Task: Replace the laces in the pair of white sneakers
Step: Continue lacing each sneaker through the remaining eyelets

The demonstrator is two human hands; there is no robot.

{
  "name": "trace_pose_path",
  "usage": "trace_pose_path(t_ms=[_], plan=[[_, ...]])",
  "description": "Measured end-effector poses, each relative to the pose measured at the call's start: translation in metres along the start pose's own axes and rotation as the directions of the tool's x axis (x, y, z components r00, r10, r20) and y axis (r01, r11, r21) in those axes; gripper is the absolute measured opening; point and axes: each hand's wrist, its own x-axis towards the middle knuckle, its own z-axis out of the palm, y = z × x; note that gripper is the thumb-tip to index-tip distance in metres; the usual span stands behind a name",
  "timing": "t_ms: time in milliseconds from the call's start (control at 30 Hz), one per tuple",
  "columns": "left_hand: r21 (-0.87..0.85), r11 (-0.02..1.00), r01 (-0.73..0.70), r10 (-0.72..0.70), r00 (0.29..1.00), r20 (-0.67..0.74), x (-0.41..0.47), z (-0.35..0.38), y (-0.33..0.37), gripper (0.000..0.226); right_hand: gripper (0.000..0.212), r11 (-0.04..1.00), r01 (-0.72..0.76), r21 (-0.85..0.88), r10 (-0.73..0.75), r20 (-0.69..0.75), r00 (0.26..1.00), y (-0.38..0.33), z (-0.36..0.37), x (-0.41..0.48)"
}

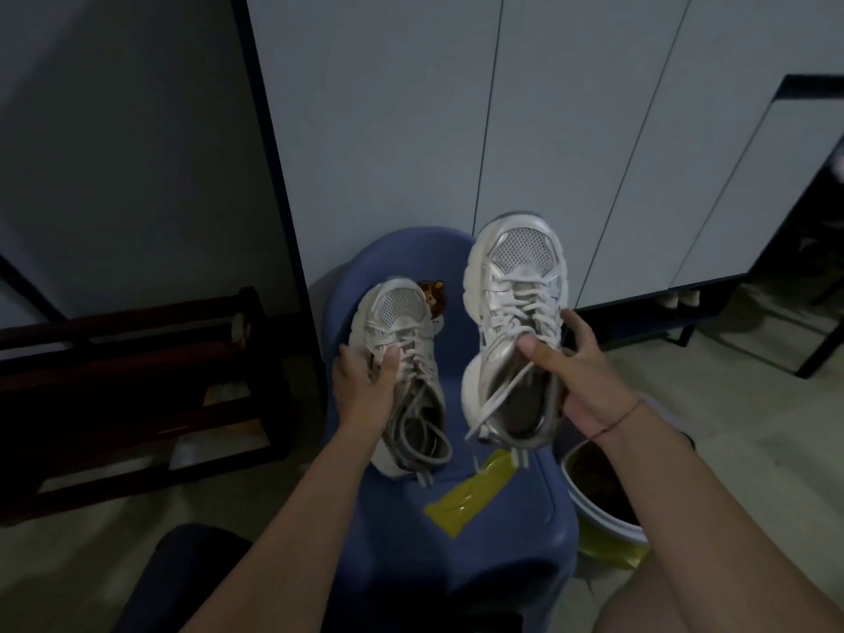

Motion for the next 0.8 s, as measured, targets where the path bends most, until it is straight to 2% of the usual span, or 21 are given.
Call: trace_pose_path(t_ms=[33,100,167,233,333,400,433,467,533,600,667,800], plan=[[-0.029,0.996,-0.086,0.086,0.996,0.005,-0.008,0.0,0.009,0.088,0.091,1.0,0.003,0.007,-0.003,0.007,1.0,-0.001,0.004,-0.005],[-0.159,0.97,-0.182,0.201,0.973,0.114,-0.023,0.003,0.025,0.085,0.093,1.0,0.012,0.022,-0.013,0.053,0.999,-0.003,0.014,-0.015],[-0.292,0.945,-0.146,0.231,0.931,0.283,-0.038,0.004,0.038,0.087,0.089,0.999,0.028,0.029,-0.031,0.123,0.992,-0.004,0.026,-0.027],[-0.405,0.911,-0.072,0.234,0.9,0.367,-0.043,-0.002,0.04,0.087,0.093,1.0,0.021,0.017,-0.024,0.23,0.973,-0.004,0.038,-0.039],[-0.544,0.838,0.038,0.203,0.904,0.376,-0.05,-0.014,0.044,0.068,0.09,0.999,0.016,-0.042,-0.002,0.332,0.943,-0.002,0.05,-0.048],[-0.567,0.823,0.022,0.214,0.914,0.346,-0.054,-0.015,0.043,0.057,0.086,0.991,0.055,-0.124,-0.016,0.293,0.956,-0.003,0.054,-0.048],[-0.564,0.826,0.017,0.216,0.914,0.343,-0.057,-0.014,0.042,0.057,0.083,0.972,0.122,-0.2,-0.07,0.245,0.967,-0.003,0.054,-0.047],[-0.556,0.831,0.016,0.205,0.92,0.333,-0.059,-0.012,0.04,0.058,0.077,0.932,0.21,-0.294,-0.16,0.188,0.969,-0.003,0.054,-0.046],[-0.522,0.853,0.004,0.18,0.937,0.301,-0.062,-0.01,0.037,0.063,0.048,0.827,0.369,-0.424,-0.353,0.118,0.928,-0.004,0.053,-0.045],[-0.488,0.873,-0.016,0.175,0.944,0.281,-0.065,-0.008,0.033,0.069,0.024,0.76,0.469,-0.449,-0.455,0.148,0.878,-0.008,0.051,-0.047],[-0.471,0.881,-0.043,0.179,0.952,0.247,-0.066,-0.006,0.031,0.077,0.018,0.705,0.521,-0.482,-0.494,0.194,0.848,-0.012,0.05,-0.048],[-0.451,0.891,-0.045,0.139,0.974,0.177,-0.065,-0.005,0.03,0.11,0.02,0.649,0.569,-0.505,-0.544,0.214,0.811,-0.017,0.046,-0.049]])
